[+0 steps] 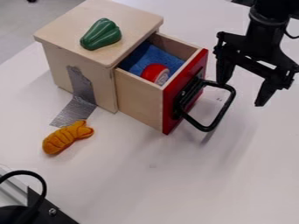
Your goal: Move the orange toy to the top of the drawer
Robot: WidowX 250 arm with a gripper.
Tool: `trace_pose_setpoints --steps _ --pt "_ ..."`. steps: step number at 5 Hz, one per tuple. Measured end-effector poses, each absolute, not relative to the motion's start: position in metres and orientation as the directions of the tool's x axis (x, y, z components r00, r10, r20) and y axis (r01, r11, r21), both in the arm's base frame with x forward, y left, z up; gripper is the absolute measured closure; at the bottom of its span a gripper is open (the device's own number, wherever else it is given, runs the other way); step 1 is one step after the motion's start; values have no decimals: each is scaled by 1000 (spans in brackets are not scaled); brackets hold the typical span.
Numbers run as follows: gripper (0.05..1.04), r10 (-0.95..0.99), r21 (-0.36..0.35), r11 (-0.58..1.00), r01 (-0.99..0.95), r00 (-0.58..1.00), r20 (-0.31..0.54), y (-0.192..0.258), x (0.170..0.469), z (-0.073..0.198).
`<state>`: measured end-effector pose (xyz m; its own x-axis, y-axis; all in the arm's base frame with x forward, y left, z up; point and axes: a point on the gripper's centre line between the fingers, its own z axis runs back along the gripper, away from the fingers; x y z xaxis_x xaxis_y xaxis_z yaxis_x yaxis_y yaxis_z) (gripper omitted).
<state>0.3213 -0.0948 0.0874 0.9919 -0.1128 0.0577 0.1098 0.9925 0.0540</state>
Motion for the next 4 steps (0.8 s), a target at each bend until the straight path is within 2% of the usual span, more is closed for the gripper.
trace_pose_setpoints --steps 1,2,3,4 --pt "84 -111 60 992 110 994 20 -93 316 76" --pt "84 -55 63 996 55 998 -5 -69 283 71" --pt "84 41 31 999 -41 999 20 -33 253 78" --pt "83 117 27 993 -118 993 34 7 219 73"
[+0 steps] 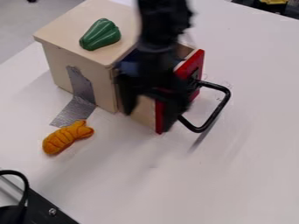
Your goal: Move the orange toy to the top of the drawer
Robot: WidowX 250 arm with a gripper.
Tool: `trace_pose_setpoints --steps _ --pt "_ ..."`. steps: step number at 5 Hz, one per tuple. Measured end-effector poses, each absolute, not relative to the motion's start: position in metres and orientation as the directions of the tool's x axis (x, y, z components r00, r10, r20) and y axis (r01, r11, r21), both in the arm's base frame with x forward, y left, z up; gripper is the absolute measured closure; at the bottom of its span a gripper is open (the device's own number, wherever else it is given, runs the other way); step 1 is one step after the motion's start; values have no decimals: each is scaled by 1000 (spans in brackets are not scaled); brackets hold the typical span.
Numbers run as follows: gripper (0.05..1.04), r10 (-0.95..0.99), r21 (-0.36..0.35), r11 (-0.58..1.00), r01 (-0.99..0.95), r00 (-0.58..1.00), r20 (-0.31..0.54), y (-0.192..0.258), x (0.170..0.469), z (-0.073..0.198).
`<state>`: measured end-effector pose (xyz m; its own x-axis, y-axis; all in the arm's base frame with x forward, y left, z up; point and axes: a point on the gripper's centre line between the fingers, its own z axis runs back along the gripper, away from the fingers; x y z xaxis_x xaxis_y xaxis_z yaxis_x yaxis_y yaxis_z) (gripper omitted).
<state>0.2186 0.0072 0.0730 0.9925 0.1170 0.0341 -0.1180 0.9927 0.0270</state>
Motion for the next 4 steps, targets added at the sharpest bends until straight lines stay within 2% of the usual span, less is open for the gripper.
trace_pose_setpoints --steps 1,2,3,4 --pt "84 96 24 995 -98 993 74 31 195 70" --pt "83 4 -8 1000 -3 992 124 46 183 72" --pt "83 -123 47 992 118 981 151 62 184 73" --pt "83 -211 80 976 204 973 92 79 185 59"
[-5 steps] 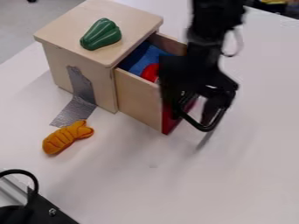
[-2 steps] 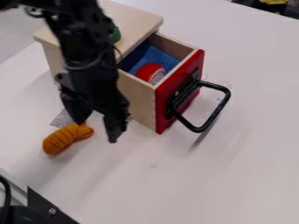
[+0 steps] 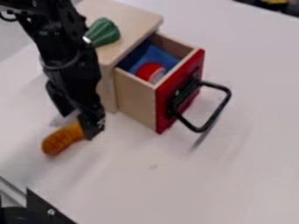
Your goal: Move the orange toy to the top of the drawer
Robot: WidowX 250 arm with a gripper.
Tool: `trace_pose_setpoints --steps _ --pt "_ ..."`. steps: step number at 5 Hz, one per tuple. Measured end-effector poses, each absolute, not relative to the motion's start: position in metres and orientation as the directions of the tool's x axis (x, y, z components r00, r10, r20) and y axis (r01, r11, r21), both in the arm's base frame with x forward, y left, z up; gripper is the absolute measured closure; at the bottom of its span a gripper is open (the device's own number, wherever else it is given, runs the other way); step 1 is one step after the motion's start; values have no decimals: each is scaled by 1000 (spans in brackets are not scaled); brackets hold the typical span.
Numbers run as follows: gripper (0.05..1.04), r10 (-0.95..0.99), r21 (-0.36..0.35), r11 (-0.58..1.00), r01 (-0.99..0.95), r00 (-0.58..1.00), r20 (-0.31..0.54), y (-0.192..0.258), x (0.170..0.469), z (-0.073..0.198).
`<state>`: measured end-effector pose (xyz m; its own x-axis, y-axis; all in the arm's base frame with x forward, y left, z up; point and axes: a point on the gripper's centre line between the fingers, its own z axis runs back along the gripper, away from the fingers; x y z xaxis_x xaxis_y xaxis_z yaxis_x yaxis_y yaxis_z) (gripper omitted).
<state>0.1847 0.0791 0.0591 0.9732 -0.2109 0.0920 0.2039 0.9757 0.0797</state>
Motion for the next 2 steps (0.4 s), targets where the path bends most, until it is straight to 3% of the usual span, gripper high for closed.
trace_pose_setpoints --steps 2 --pt "83 -181 150 972 179 983 -2 106 173 55"
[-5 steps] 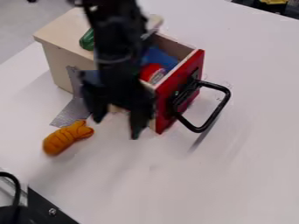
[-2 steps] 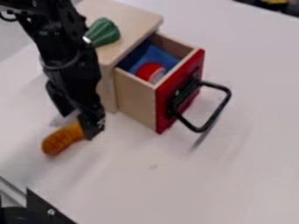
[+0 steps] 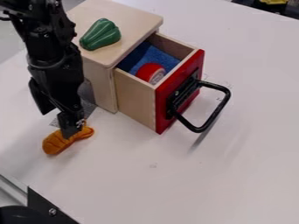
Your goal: Move the orange toy to the top of the drawer
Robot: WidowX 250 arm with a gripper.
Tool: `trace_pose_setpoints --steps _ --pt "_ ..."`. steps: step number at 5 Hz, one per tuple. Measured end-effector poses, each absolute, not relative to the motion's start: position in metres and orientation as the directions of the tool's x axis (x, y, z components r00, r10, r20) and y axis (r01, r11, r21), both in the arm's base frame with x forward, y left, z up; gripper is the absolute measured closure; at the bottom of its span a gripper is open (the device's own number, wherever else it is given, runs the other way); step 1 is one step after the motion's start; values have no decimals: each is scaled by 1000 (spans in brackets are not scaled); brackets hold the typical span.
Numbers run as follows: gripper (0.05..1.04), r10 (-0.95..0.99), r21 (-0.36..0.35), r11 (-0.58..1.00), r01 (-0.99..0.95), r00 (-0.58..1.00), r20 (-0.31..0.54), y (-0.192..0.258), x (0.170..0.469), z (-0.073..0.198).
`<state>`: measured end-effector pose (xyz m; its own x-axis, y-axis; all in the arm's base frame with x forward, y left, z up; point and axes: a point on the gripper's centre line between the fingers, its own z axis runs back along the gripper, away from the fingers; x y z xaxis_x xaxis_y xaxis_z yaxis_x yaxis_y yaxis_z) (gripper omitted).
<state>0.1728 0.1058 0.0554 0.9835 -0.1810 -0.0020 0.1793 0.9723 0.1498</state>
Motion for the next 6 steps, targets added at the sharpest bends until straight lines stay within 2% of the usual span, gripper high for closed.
trace_pose_setpoints --steps 2,3,4,5,6 --pt "83 -132 110 983 148 981 -145 107 165 18" --pt "114 -109 84 988 127 975 -195 108 166 1" --pt "386 -103 95 988 125 973 -205 106 171 -2" --pt "616 -91 104 988 115 973 -213 104 171 -1" --pt "642 -53 148 986 80 983 -178 106 169 32"
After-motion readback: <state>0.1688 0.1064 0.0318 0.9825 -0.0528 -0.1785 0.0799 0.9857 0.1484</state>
